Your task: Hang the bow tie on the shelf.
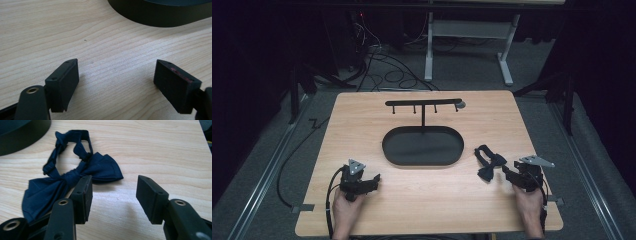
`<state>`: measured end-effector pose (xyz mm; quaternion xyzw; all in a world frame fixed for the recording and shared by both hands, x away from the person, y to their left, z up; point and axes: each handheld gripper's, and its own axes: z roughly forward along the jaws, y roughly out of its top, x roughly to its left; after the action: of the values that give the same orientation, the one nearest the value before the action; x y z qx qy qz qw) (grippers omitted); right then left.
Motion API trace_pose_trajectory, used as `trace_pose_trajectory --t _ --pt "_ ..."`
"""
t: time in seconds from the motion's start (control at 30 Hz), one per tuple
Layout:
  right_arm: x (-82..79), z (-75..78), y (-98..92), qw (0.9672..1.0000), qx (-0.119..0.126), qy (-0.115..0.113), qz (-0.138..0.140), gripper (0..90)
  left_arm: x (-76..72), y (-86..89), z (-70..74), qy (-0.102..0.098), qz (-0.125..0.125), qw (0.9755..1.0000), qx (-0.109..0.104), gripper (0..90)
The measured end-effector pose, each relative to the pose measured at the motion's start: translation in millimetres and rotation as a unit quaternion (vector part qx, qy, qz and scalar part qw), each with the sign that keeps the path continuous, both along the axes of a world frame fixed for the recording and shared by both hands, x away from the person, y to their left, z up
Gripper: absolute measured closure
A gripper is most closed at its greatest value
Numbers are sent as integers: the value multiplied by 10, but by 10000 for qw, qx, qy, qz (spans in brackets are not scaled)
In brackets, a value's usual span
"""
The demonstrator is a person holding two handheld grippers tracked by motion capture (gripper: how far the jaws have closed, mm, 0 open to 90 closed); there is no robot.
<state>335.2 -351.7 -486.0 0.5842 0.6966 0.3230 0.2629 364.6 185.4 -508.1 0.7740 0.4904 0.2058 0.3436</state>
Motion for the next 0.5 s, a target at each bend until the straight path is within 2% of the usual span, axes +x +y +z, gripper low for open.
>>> trace_pose_trajectory --t 0.27,0.5 --pt "37 110 94 9997 147 -90 181 516 0 0 0 1 -1 10000 3 206" --pt "112 159 156 9993 165 -109 315 524 0 -1 -1 -6 5 10000 3 206"
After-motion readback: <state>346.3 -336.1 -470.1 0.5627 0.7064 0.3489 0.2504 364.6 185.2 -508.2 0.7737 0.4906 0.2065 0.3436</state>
